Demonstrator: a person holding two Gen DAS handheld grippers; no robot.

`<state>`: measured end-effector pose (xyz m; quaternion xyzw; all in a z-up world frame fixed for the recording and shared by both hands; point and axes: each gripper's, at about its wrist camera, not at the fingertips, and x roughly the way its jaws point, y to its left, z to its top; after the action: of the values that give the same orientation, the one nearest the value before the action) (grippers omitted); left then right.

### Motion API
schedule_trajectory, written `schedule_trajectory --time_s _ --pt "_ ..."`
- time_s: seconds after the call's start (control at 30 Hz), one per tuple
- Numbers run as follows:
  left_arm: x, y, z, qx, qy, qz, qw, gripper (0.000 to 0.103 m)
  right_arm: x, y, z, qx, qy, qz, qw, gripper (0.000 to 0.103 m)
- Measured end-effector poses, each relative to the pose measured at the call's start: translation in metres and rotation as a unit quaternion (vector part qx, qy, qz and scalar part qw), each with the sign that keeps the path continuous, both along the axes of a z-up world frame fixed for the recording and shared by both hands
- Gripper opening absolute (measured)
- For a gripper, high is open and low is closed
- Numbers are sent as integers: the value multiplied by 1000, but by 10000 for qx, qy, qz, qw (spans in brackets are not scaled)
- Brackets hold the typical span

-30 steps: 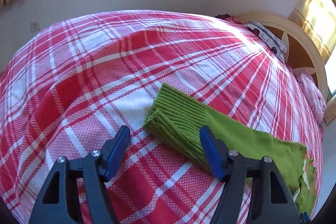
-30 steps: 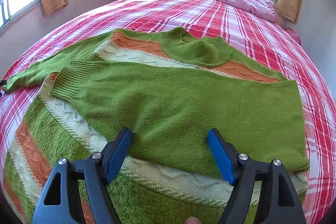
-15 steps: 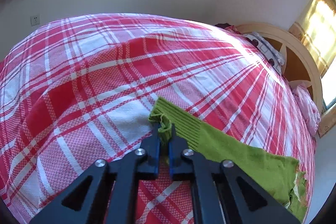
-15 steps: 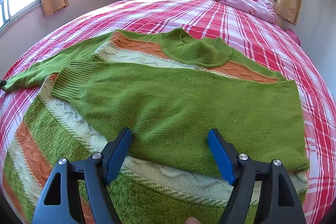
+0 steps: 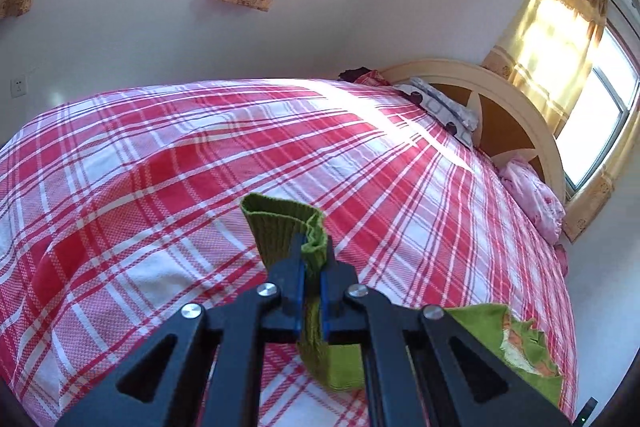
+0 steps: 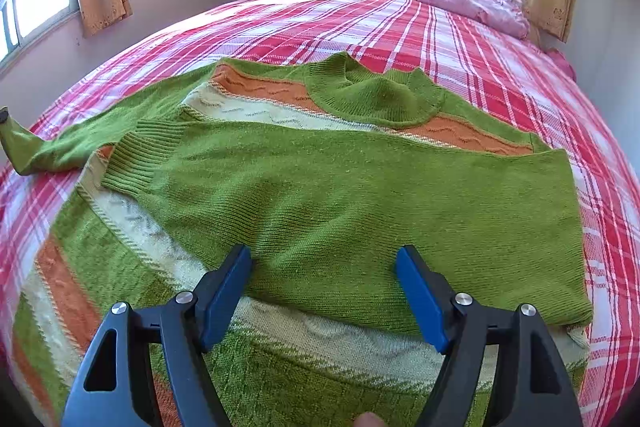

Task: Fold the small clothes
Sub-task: 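Lift the sleeve with the left gripper and carry it across the body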

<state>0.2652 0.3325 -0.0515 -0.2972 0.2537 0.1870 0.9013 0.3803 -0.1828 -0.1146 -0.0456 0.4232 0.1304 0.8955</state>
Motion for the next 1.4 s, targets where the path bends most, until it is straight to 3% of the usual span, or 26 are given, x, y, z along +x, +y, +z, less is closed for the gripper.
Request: schedule_trajectory --time_s 0.23,0.63,1.07,1.4 --pt "17 -40 55 241 -464 -526 9972 6 -23 -26 40 265 -308 -57 9992 76" --pt "57 -121 114 276 -991 -1346 9855 6 -77 -93 55 330 -493 -329 9977 76" --pt "85 -224 157 294 -1412 -2325 9618 6 -126 -160 39 425 -370 -765 9955 76" --pt "100 -324 160 123 -1566 -3037 9397 6 -156 -192 20 566 -196 -1020 9930 76"
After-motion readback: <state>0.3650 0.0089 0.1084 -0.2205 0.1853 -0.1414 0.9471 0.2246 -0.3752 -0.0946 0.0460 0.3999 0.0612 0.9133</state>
